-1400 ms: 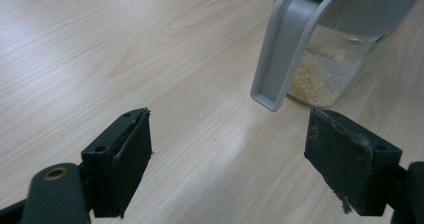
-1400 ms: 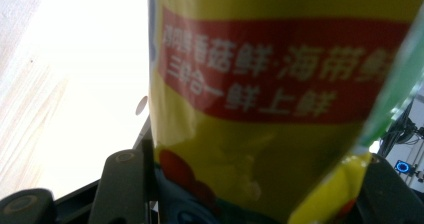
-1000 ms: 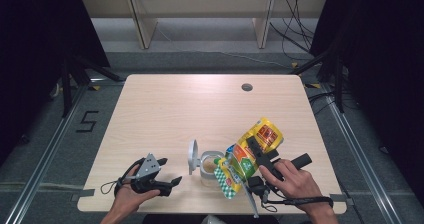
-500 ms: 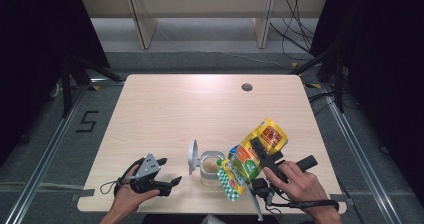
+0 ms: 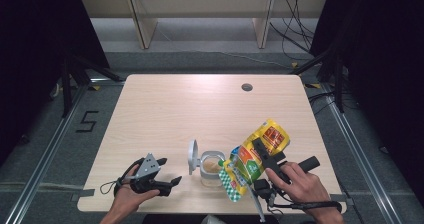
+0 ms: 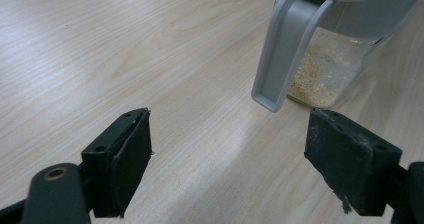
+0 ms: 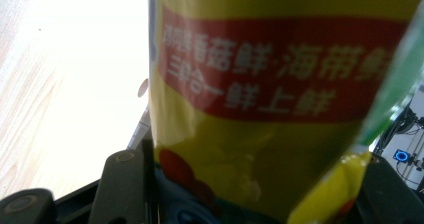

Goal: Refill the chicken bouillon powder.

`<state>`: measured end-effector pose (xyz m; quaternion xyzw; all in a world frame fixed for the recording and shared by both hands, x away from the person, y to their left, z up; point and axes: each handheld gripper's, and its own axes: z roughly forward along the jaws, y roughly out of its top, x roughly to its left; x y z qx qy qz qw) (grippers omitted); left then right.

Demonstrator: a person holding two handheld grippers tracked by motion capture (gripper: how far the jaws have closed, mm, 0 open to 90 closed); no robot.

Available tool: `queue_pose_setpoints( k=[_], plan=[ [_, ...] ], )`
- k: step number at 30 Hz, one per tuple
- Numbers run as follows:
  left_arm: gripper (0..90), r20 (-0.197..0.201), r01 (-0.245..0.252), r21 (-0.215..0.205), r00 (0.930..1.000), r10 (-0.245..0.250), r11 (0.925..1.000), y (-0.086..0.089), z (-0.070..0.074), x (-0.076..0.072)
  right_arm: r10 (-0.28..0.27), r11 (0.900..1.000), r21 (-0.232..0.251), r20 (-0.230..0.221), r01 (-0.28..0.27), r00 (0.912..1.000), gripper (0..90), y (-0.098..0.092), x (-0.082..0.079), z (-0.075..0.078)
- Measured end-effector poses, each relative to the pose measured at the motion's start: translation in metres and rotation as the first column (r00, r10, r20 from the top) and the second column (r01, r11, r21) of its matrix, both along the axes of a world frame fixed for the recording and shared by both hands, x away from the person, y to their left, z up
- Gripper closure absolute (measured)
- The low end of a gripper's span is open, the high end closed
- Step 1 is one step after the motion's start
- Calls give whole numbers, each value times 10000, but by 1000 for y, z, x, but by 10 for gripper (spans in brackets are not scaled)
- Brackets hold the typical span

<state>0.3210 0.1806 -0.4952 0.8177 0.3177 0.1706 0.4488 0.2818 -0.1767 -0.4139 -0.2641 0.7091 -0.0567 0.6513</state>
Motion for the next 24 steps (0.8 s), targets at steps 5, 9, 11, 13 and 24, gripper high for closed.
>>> queue_pose_setpoints(
  k=[5,9,11,13,24],
  plan=[
    [182,78,104,3,9999,-104,9999,0,0,1,-200,9990,389,-68,202,9998,459,-3,-1,-2],
    [183,61,159,-82,9999,-158,9998,0,-1,1,-245,9993,277,-42,246,9997,460,-3,-1,-1],
    [183,-139,-18,-238,9999,15,9997,-1,-2,0,-328,9978,571,-133,335,9994,460,-4,-1,-4],
    [182,45,134,-95,9999,-133,9999,-1,-1,1,-200,9995,236,-64,202,9998,460,-3,-1,-2],
    [183,-90,-48,-290,9999,45,9996,-1,-2,0,208,9996,-168,69,-206,9998,460,2,-2,1]
  ],
)
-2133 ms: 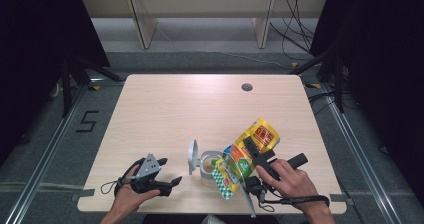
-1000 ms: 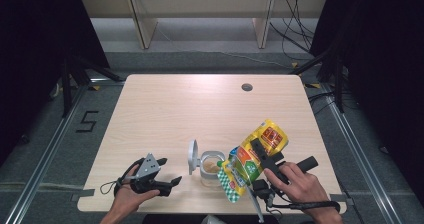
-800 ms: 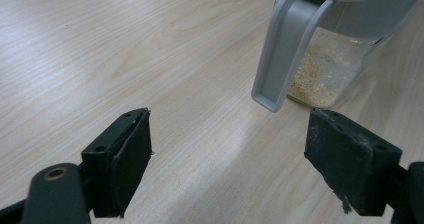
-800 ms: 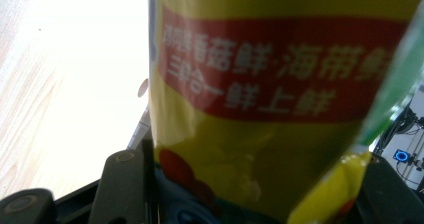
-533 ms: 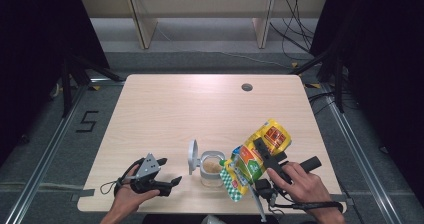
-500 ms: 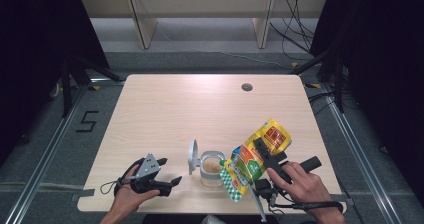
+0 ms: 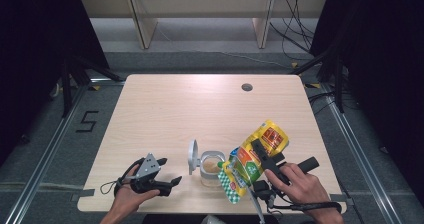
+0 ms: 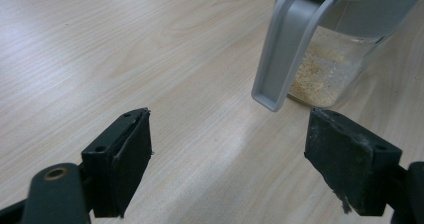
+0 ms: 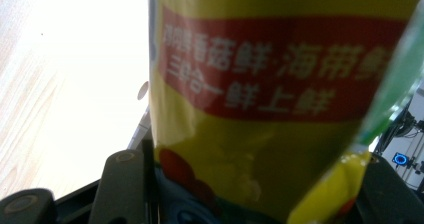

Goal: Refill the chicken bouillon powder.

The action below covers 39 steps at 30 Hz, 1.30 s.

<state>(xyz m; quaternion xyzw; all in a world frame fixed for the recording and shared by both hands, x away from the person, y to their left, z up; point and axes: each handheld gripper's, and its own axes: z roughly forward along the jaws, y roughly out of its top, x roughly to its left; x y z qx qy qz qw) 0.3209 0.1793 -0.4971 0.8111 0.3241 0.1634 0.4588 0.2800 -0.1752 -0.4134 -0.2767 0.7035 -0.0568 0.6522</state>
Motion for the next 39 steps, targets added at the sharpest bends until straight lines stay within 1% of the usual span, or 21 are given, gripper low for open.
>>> queue_pose_setpoints(
  k=[2,3,4,5,6,7,8,9,12,15,17,18,21,22,23,27,29,30,33,37,39],
  plan=[
    [183,-62,41,2,10000,-41,10000,0,0,0,-248,9989,384,-139,253,9996,460,1,-2,-3],
    [183,-39,36,-30,10000,-36,10000,0,0,0,52,10000,-70,-33,-53,10000,460,3,-1,0],
    [183,49,101,114,9999,-102,9999,1,1,0,-130,9994,322,-161,135,9998,460,2,-2,-3],
    [183,201,164,176,9997,-167,9997,1,1,1,62,10000,-5,-43,-62,10000,460,3,-1,-1],
    [182,-26,-3,-41,10000,3,10000,0,0,0,-20,9989,462,-57,23,10000,460,3,-3,-4],
    [183,-77,59,-1,10000,-59,10000,0,0,0,-93,9998,189,-199,97,9998,460,3,-2,-2],
    [183,-5,30,63,10000,-30,10000,0,0,0,48,9991,420,-202,-40,9998,460,2,0,-4],
    [182,79,127,147,9999,-128,9998,1,1,1,51,10000,-72,-64,-52,10000,460,5,-1,-1],
    [183,-44,4,49,10000,-4,10000,0,0,0,-143,9991,387,-151,149,9998,462,5,-2,-4],
    [183,158,170,218,9997,-173,9996,1,1,1,-141,9995,289,-172,146,9998,466,6,-1,-4],
    [183,-47,-10,42,10000,10,10000,0,0,0,-128,9992,373,-154,134,9998,473,6,1,-5],
    [183,-43,10,53,10000,-10,10000,0,0,0,71,10000,-10,9,-71,10000,473,7,2,-2],
    [183,154,172,208,9997,-175,9996,1,1,1,69,10000,59,-26,-69,10000,475,7,3,-3],
    [183,187,143,144,9997,-146,9998,1,1,1,-130,9991,392,-190,137,9997,475,7,2,-4],
    [183,-73,58,6,10000,-58,10000,0,0,0,-264,9980,564,-238,277,9994,477,6,3,-5],
    [183,170,123,193,9998,-126,9997,1,1,0,-78,9997,218,-161,82,9998,478,6,6,-6],
    [183,127,136,58,9998,-137,9999,1,2,0,-112,9982,581,-304,129,9995,478,3,6,-9],
    [183,120,110,204,9999,-112,9997,1,2,0,44,9998,204,-209,-40,9998,478,5,7,-6],
    [183,-24,-40,112,10000,41,9999,1,1,0,43,9996,270,-227,-37,9997,479,5,9,-6],
    [183,177,-123,-19,9998,123,9999,6,4,2,-415,9960,771,-510,453,9978,480,0,8,-9],
    [183,96,-180,-69,9998,181,9998,6,3,1,-284,9975,639,-409,310,9988,481,1,8,-8]
  ],
)
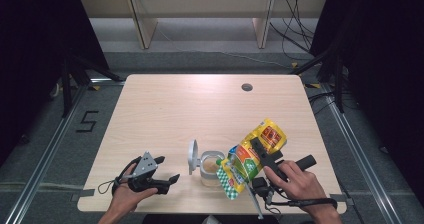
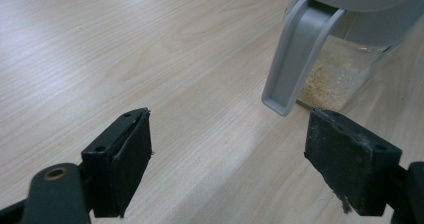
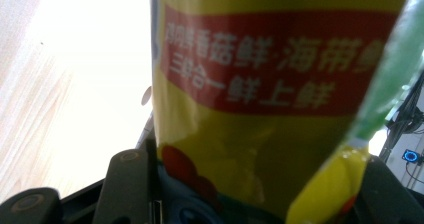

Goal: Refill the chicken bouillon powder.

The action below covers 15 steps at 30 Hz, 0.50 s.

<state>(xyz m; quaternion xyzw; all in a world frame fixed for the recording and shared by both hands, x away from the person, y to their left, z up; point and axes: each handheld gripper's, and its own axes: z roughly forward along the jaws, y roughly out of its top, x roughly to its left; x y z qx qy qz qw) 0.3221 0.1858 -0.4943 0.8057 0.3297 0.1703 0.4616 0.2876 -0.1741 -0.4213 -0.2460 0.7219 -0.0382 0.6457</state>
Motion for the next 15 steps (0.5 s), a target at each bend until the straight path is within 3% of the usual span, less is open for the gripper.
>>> queue_pose_setpoints(
  k=[3,8,9,10,11,15],
  plan=[
    [183,78,157,73,9998,-158,9998,0,0,1,-63,10000,22,-70,63,10000,481,1,-1,1],
    [183,-10,235,86,9997,-235,9997,-3,0,-1,414,9985,-357,121,-409,9991,482,2,2,2],
    [183,91,320,281,9994,-322,9991,-3,0,0,243,9997,38,10,-243,9997,482,1,1,-1],
    [183,-147,184,106,9997,-182,9998,-5,-2,-1,41,10000,-77,-31,-41,10000,482,2,1,-1],
    [182,-85,267,244,9996,-265,9993,-4,-1,-1,84,10000,-53,4,-84,10000,482,2,1,-1],
    [182,-75,203,105,9998,-202,9997,-5,-1,-1,113,9999,-20,-65,-113,9999,482,3,1,-1]
  ],
)
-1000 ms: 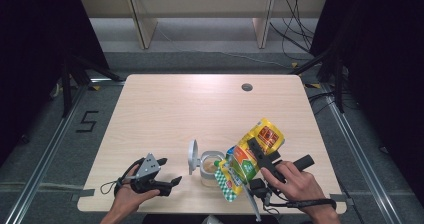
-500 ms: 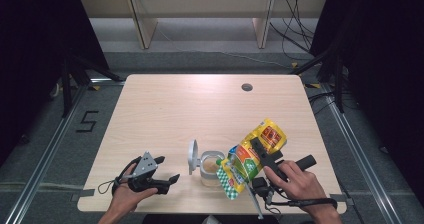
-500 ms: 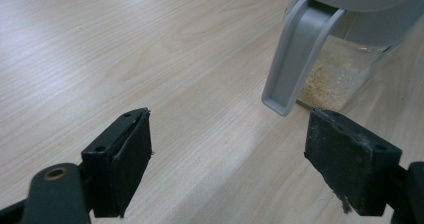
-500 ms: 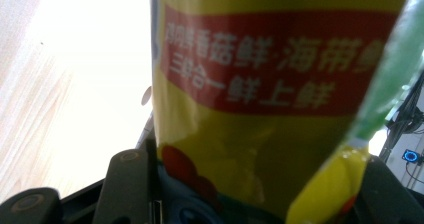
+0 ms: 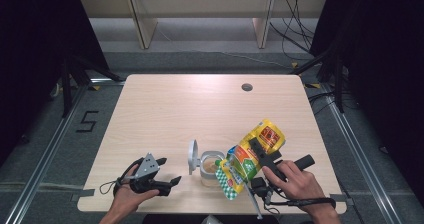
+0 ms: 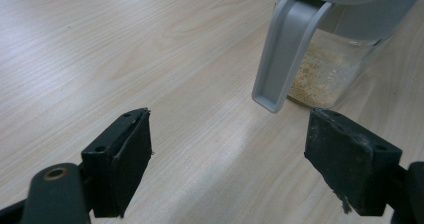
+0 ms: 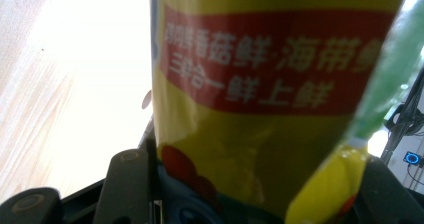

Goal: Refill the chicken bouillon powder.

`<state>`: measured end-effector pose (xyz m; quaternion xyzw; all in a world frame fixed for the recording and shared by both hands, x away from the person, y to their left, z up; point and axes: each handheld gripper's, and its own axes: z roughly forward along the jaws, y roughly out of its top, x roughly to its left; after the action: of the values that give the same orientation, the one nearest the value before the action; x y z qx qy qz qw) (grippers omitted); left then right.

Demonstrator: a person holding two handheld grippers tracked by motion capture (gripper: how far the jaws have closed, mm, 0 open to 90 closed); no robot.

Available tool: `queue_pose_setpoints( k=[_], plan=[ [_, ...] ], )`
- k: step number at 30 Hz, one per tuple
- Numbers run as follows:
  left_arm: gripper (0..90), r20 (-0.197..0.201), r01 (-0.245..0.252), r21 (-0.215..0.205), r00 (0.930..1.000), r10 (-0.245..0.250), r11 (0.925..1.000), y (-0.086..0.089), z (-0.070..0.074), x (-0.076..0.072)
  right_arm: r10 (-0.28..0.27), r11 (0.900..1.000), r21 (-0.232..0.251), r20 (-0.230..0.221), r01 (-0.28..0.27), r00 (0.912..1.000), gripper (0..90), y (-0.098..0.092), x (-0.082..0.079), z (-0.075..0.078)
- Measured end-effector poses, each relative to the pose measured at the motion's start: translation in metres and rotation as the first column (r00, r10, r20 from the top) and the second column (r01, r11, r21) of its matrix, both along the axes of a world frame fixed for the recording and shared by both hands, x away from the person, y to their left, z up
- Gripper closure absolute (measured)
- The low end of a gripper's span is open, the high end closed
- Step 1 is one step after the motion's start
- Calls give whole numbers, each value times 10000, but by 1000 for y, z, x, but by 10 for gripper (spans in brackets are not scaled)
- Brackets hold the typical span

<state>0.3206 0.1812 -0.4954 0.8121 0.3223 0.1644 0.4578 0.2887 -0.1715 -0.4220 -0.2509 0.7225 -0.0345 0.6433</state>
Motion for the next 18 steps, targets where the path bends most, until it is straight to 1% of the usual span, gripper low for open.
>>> queue_pose_setpoints(
  k=[1,2,3,4,5,6,7,8,9,10,11,12,13,14,15,16,17,18],
  plan=[
    [182,18,61,70,10000,-61,10000,1,0,0,-205,9995,239,-86,207,9998,483,-1,-1,-2],
    [182,137,152,186,9998,-155,9997,1,0,1,-253,9991,328,-105,256,9996,483,-1,-2,-3],
    [182,122,133,156,9998,-135,9998,1,0,1,-197,9994,276,-123,201,9997,483,-1,-2,-2],
    [183,117,134,154,9998,-136,9998,1,0,1,-91,9999,123,-45,91,9999,482,0,-2,-1],
    [183,-20,-42,110,10000,43,9999,0,0,-1,-125,9999,83,-19,125,9999,483,0,-2,0],
    [182,-44,-37,-94,10000,36,9999,-1,0,-1,-126,9999,82,-17,126,9999,483,0,-2,0],
    [182,-87,16,-80,10000,-17,10000,-1,0,-1,-121,9999,86,-25,121,9999,483,0,-2,0],
    [182,149,145,97,9998,-147,9998,-1,0,0,-65,10000,31,-9,65,10000,483,1,-2,1],
    [182,26,-35,-6,10000,35,10000,-2,-1,-1,-85,10000,30,14,85,10000,483,1,-2,1],
    [182,44,-17,12,10000,17,10000,-2,-1,-1,-271,9990,344,-54,273,9996,483,-1,-3,-1],
    [182,-43,-45,-62,10000,45,10000,-2,-1,-2,-218,9995,235,-56,219,9997,483,0,-3,-1],
    [182,-27,-30,-51,10000,30,10000,-2,-1,-2,-88,10000,27,3,88,10000,483,1,-2,1],
    [182,-8,44,7,10000,-44,10000,-1,0,-1,-82,9999,63,-2,82,10000,483,1,-2,1],
    [182,61,77,10,10000,-77,10000,-1,0,0,-133,9988,466,-74,136,9999,483,-1,-2,-2],
    [182,111,147,55,9998,-147,9999,-1,0,0,201,9998,35,114,-201,9997,483,2,0,0],
    [182,130,144,178,9998,-146,9997,-1,0,0,130,9999,-81,58,-130,9999,483,2,-1,1],
    [182,63,81,128,9999,-82,9999,-1,0,0,38,9999,-104,12,-38,10000,483,2,-1,1],
    [183,91,184,137,9998,-185,9997,-1,-1,1,-94,9999,76,-46,94,9999,483,1,-2,0]
  ],
)
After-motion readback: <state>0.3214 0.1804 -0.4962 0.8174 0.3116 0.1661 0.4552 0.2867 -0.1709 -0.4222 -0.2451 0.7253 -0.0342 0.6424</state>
